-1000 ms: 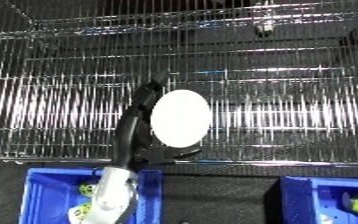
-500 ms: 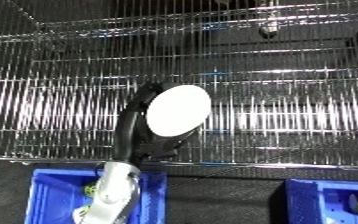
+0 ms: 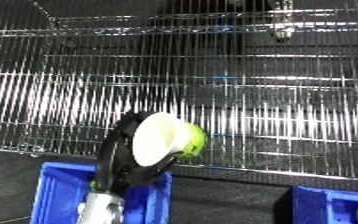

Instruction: Pick up the object and place it into the box

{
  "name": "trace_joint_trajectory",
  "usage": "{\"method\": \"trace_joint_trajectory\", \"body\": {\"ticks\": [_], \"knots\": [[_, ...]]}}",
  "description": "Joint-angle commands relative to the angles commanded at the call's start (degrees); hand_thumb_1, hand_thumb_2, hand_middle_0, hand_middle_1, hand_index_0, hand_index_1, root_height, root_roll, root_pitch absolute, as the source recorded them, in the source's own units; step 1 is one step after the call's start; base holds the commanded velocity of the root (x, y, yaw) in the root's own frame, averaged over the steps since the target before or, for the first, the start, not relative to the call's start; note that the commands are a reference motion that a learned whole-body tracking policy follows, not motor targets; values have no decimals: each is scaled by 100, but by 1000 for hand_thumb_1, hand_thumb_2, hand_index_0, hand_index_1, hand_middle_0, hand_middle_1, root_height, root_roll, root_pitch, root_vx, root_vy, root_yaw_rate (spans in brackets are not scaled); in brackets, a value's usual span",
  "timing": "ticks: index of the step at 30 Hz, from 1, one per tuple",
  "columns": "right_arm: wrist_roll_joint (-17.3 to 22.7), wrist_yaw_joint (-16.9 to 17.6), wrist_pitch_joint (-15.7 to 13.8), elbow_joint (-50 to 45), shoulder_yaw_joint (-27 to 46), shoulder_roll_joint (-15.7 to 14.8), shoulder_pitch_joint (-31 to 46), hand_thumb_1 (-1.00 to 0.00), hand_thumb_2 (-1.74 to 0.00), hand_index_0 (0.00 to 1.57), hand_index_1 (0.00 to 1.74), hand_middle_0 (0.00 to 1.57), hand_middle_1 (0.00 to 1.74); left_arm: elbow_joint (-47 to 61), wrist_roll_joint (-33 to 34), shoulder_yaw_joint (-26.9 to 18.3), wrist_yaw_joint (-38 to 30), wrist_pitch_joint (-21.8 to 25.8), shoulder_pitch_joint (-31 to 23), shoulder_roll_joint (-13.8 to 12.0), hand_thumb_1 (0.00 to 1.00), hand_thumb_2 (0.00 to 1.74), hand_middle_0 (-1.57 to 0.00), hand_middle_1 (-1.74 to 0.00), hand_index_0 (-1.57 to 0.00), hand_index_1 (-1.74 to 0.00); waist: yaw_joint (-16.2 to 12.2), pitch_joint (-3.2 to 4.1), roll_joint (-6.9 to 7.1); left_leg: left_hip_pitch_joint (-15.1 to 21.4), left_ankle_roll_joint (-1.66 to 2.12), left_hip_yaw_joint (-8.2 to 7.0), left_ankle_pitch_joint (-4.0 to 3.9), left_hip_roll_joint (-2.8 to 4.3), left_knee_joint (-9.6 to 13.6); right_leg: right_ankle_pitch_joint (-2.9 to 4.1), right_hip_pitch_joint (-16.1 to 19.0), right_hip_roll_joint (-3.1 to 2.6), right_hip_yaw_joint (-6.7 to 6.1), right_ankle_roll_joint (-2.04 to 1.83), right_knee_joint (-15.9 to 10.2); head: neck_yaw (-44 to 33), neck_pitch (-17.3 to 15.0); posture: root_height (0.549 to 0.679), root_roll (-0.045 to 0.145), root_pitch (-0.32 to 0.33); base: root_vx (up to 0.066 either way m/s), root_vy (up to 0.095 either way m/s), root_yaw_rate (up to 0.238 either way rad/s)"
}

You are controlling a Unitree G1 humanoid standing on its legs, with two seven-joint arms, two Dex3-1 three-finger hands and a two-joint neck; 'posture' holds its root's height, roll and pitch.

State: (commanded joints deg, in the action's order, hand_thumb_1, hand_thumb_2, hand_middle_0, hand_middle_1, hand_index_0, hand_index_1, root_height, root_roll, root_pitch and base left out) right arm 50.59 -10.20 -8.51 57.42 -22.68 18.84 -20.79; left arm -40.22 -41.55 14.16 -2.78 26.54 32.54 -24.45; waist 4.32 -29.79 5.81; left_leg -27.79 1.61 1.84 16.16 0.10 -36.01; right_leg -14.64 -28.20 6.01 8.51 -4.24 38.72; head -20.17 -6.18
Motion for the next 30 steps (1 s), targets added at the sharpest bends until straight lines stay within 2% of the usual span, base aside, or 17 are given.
{"method": "trace_joint_trajectory", "body": {"ticks": [6, 10, 16, 22, 27, 30], "knots": [[22, -125, -100, 401, 267, 47, 156, 0, 0, 0, 0, 0, 0, 34, -425, -346, 161, 70, -644, -121, 950, 1653, -1492, -1653, -1492, -1653, 172, 0, -194, 242, 15, 89, -116, -87, 229, -78, 240, 68, 94, 44, -77, -101, 4, 647, 33, 80, -3, -16, 147], [100, -197, -232, 531, 396, 114, 309, 0, 0, 0, 0, 0, 0, 50, -682, -683, 133, 185, -1084, -279, 950, 1653, -1492, -1653, -1492, -1653, 293, 0, -299, 304, 9, 132, -139, -143, 259, -158, 341, 101, 177, 88, -61, -394, 0, 648, 40, 72, -3, -33, 142], [210, -290, -329, 637, 539, 173, 530, 0, 0, 0, 0, 0, 0, -64, -673, -1191, -167, 335, -1669, -407, 950, 1653, -1492, -1653, -1492, -1653, 475, 0, -391, 296, 0, 200, -158, -228, 236, -288, 427, 153, 310, 154, 21, -836, 43, 647, 46, 65, 5, -37, 156], [282, -354, -379, 805, 577, 173, 553, 0, 0, 0, 0, 0, 0, -552, -590, -1511, -433, 322, -2058, -363, 950, 1653, -1492, -1653, -1492, -1653, 600, 0, -411, 223, 3, 235, -203, -272, 239, -356, 418, 175, 401, 192, 54, -1284, -207, 647, 49, 72, -8, -12, 123], [393, -355, -362, 961, 568, 140, 550, 0, 0, 0, 0, 0, 0, -1204, -416, -1659, -391, 265, -2252, -288, 950, 1653, -1492, -1653, -1492, -1653, 687, 0, -353, 195, 19, 295, -257, -281, 306, -414, 445, 144, 431, 226, 62, -1819, -645, 646, 47, 75, 10, -20, 124], [418, -405, -365, 1066, 592, 120, 570, 0, 0, 0, 0, 0, 0, -1573, -349, -1706, -338, 157, -2280, -281, 950, 1653, -1492, -1653, -1492, -1653, 720, 0, -290, 201, 29, 325, -294, -263, 372, -439, 473, 129, 445, 233, 64, -2136, -829, 646, 45, 75, 27, -17, 71]]}}
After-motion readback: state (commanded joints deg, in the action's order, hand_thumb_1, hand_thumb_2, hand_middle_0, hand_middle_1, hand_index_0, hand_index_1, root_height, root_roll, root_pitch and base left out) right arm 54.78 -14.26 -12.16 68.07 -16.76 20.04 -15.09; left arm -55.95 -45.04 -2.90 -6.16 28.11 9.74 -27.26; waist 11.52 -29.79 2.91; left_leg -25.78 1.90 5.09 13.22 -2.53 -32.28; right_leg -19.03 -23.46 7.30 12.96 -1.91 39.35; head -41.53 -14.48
